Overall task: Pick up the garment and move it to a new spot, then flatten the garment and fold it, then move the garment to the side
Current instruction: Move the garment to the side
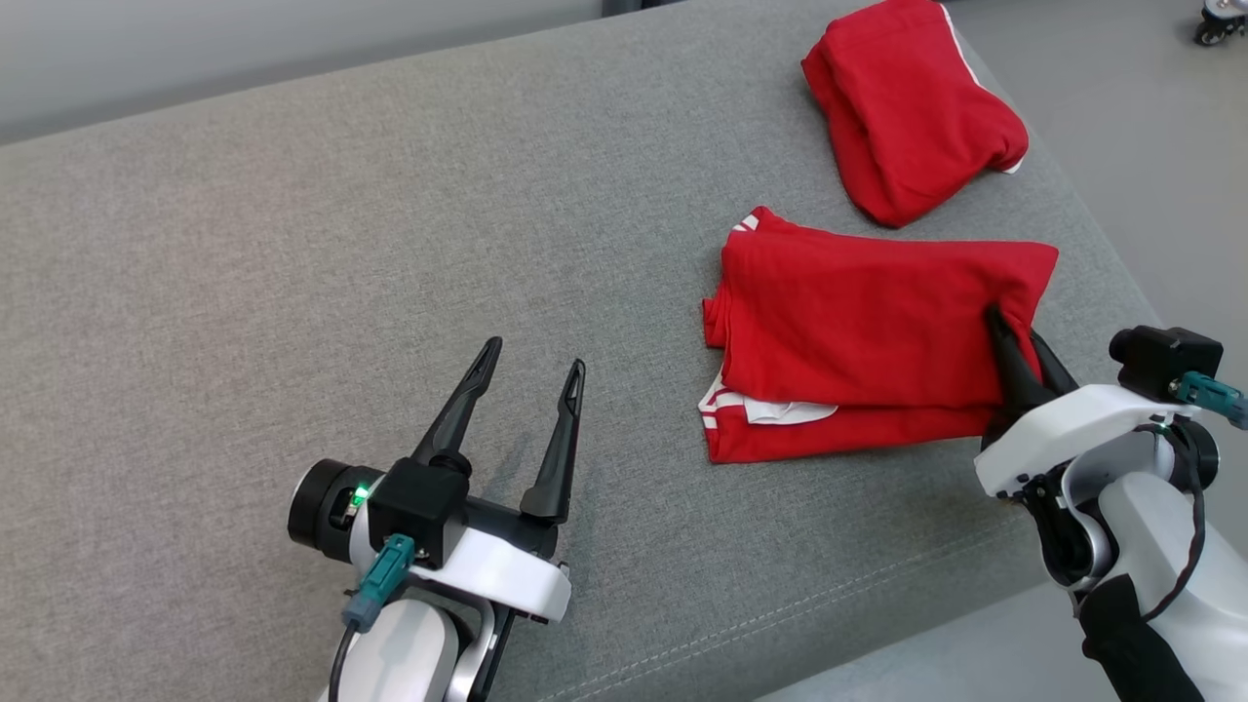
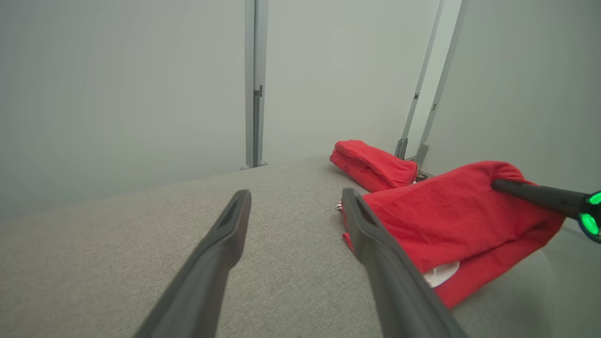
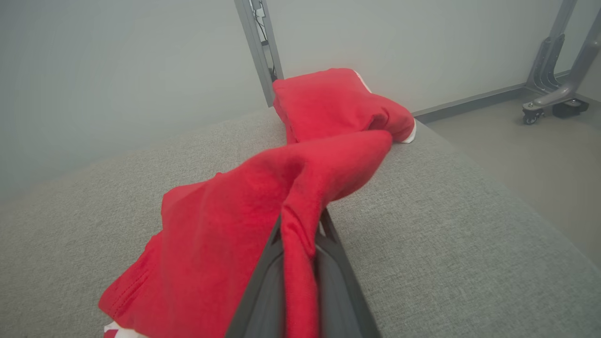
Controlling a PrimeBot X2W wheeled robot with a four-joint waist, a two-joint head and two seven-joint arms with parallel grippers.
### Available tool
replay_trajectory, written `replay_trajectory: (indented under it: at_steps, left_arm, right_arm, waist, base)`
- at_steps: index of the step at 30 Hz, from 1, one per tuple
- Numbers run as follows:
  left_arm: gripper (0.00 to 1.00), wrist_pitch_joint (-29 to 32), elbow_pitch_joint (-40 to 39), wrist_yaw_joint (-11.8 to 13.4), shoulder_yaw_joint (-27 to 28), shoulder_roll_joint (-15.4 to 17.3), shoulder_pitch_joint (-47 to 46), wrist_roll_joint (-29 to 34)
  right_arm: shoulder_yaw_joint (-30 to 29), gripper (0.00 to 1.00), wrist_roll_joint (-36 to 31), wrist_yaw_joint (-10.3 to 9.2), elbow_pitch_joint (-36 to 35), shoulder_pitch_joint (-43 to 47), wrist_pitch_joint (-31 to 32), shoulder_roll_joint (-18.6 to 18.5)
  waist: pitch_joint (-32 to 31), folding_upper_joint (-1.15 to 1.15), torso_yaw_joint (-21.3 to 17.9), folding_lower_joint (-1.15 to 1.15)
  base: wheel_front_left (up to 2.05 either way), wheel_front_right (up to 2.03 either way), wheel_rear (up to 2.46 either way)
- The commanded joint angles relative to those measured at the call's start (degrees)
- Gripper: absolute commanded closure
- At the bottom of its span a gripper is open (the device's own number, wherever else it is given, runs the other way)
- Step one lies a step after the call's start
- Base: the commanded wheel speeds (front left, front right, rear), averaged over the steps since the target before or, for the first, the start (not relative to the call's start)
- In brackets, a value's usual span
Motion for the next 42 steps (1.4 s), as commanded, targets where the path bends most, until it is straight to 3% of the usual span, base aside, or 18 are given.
replay_trajectory:
  at_steps: [1,13,21,28,35,42]
  left_arm:
    - [0.00,-0.58,-1.32,-0.49,1.83,0.14,-2.49,0.56]
    - [0.00,-0.58,-1.46,-1.34,1.78,0.14,-4.53,1.14]
    - [0.00,-0.58,-2.22,-1.53,1.27,0.14,-6.27,1.65]
    - [0.00,-0.58,-2.12,-2.19,1.57,0.20,-7.07,3.00]
    - [0.00,-0.58,-2.17,-2.81,0.89,0.42,-8.23,4.27]
    - [0.00,-0.34,-5.76,-3.43,-1.47,0.77,-10.39,6.31]
  right_arm:
    - [0.64,1.00,-1.01,0.00,-1.55,-0.65,-0.79,-0.33]
    - [6.12,1.00,-0.76,0.00,-2.07,-16.23,-0.43,-1.29]
    - [13.42,1.00,1.19,0.00,0.06,-29.27,5.58,-1.85]
    - [18.74,1.00,5.79,0.00,-0.04,-37.01,8.95,-1.02]
    - [22.38,1.00,9.54,0.00,3.08,-39.22,9.98,-6.62]
    - [24.45,1.00,8.89,0.00,9.51,-41.04,6.56,-11.77]
  waist:
    - [0.46,0.00,-0.12,0.00]
    - [3.65,0.00,4.62,0.00]
    - [6.57,0.00,8.29,0.00]
    - [9.10,0.00,8.84,0.00]
    - [11.72,0.00,8.59,0.00]
    - [14.26,0.00,7.49,0.00]
  base:
    - [0.00,0.00,0.00]
    - [0.00,0.00,0.00]
    - [0.00,0.00,0.00]
    - [0.00,0.00,0.00]
    - [0.00,0.00,0.00]
    - [0.00,0.00,0.00]
